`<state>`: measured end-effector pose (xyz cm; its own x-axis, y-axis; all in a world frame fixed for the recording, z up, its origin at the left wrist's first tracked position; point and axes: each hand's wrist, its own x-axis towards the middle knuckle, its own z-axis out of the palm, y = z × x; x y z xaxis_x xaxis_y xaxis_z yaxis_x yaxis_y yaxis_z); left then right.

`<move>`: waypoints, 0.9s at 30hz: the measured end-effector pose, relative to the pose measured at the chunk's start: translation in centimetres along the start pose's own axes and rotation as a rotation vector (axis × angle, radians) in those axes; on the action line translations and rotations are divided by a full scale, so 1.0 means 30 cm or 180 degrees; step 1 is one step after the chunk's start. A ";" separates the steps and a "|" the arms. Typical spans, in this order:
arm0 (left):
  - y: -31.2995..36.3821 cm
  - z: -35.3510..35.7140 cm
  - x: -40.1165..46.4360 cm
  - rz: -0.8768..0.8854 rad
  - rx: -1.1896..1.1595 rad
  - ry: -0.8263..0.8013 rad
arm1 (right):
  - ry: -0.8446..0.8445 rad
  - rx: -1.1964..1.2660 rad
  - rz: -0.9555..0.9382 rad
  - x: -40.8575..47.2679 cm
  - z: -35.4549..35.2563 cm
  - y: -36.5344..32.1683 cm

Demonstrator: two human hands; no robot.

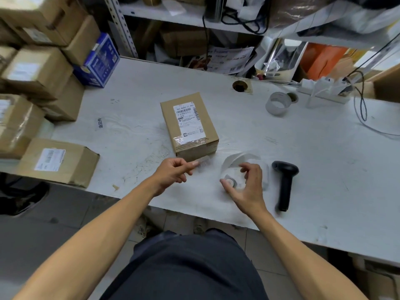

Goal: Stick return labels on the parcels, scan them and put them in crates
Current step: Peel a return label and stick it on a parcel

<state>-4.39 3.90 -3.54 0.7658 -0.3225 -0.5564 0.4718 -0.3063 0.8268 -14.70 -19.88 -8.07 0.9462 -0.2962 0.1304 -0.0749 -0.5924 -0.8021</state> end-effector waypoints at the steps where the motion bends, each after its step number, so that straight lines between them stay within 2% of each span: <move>1: 0.003 -0.007 0.001 -0.0016 0.0078 -0.0052 | -0.0009 0.0370 0.0046 0.023 0.001 -0.043; 3: 0.010 -0.012 0.003 -0.0015 0.0234 -0.0153 | -0.0675 0.1365 0.0718 0.097 -0.001 -0.153; 5: 0.024 -0.010 0.002 0.0050 0.0403 -0.0260 | -0.1854 0.2045 0.1374 0.179 -0.004 -0.242; 7: 0.040 -0.019 0.004 0.0110 0.0515 -0.0396 | -0.2810 0.2196 0.1477 0.234 -0.002 -0.305; 8: 0.048 -0.027 0.005 0.0123 0.0518 -0.0442 | -0.3007 0.2198 0.1363 0.253 0.005 -0.325; 10: 0.062 -0.052 0.008 0.0111 0.0456 -0.0362 | -0.2918 0.2142 0.1128 0.295 0.021 -0.349; 12: 0.078 -0.080 0.017 0.0046 0.0192 -0.0125 | -0.2605 0.2049 0.0883 0.347 0.043 -0.365; 16: 0.111 -0.129 0.028 -0.0262 -0.0434 0.0712 | -0.1596 0.1783 0.0702 0.462 0.094 -0.382; 19: 0.109 -0.152 0.028 -0.0440 -0.0464 0.1191 | -0.1231 0.0768 0.0457 0.502 0.154 -0.347; 25: 0.082 -0.151 0.044 -0.0473 -0.0528 0.1150 | -0.1028 -0.1436 -0.0261 0.491 0.189 -0.365; 27: 0.086 -0.144 0.056 -0.0429 -0.0534 0.1084 | -0.0809 -0.1699 -0.0232 0.482 0.190 -0.362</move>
<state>0.00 6.44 -1.99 0.7799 0.0344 -0.6250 0.6211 -0.1661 0.7659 1.59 -13.46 -0.79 0.9956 -0.0910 -0.0223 -0.0925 -0.9187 -0.3839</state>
